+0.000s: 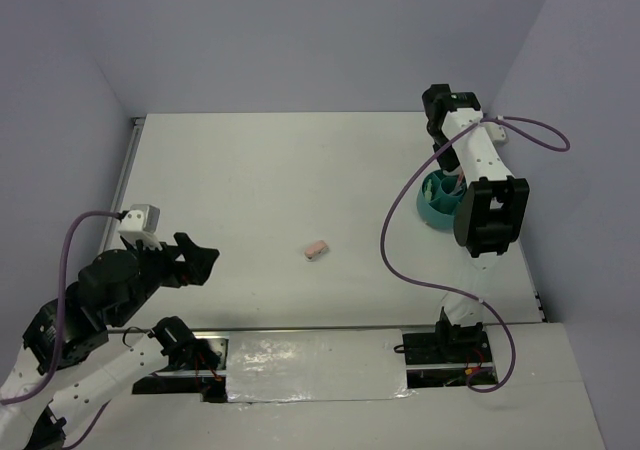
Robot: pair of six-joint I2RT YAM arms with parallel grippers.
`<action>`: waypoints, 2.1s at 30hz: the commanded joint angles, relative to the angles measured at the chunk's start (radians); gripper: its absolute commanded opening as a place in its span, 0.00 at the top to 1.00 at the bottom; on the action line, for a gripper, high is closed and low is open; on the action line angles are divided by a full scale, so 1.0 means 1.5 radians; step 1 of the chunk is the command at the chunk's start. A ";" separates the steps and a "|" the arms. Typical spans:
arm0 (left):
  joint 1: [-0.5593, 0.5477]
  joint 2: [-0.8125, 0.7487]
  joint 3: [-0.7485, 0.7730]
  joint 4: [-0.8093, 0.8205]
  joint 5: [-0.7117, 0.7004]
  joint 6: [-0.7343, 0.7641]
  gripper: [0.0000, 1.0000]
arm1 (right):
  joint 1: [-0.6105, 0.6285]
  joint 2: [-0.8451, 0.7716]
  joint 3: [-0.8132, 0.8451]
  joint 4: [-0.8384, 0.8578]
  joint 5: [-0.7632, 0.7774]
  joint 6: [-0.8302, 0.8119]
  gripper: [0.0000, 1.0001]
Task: Sort the stationery into containers
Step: Place the stationery in the storage box, then pick up the stapler from the center of the board.
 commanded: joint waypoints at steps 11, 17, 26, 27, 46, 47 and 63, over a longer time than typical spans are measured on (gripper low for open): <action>-0.002 -0.012 -0.002 0.024 0.004 0.015 0.01 | -0.003 -0.020 0.001 -0.008 -0.003 -0.071 0.44; 0.000 0.015 0.001 0.023 0.005 0.014 0.01 | 0.017 -0.071 -0.002 0.179 -0.141 -0.301 0.36; -0.002 0.154 -0.006 0.039 0.064 0.016 0.01 | 0.091 -0.211 -0.053 0.341 -0.531 -0.625 0.22; 0.000 0.193 -0.011 0.058 0.076 0.014 0.01 | 0.097 -0.231 -0.077 0.350 -0.574 -0.642 0.22; -0.043 0.641 -0.103 0.595 0.196 0.219 0.01 | 0.272 -0.849 -0.600 0.400 -0.635 -0.746 0.06; -0.042 0.665 -0.092 0.594 0.202 0.233 0.01 | 0.272 -0.856 -0.603 0.395 -0.631 -0.748 0.06; -0.044 0.830 -0.044 0.607 0.216 0.253 0.22 | 0.272 -0.877 -0.633 0.407 -0.627 -0.765 0.06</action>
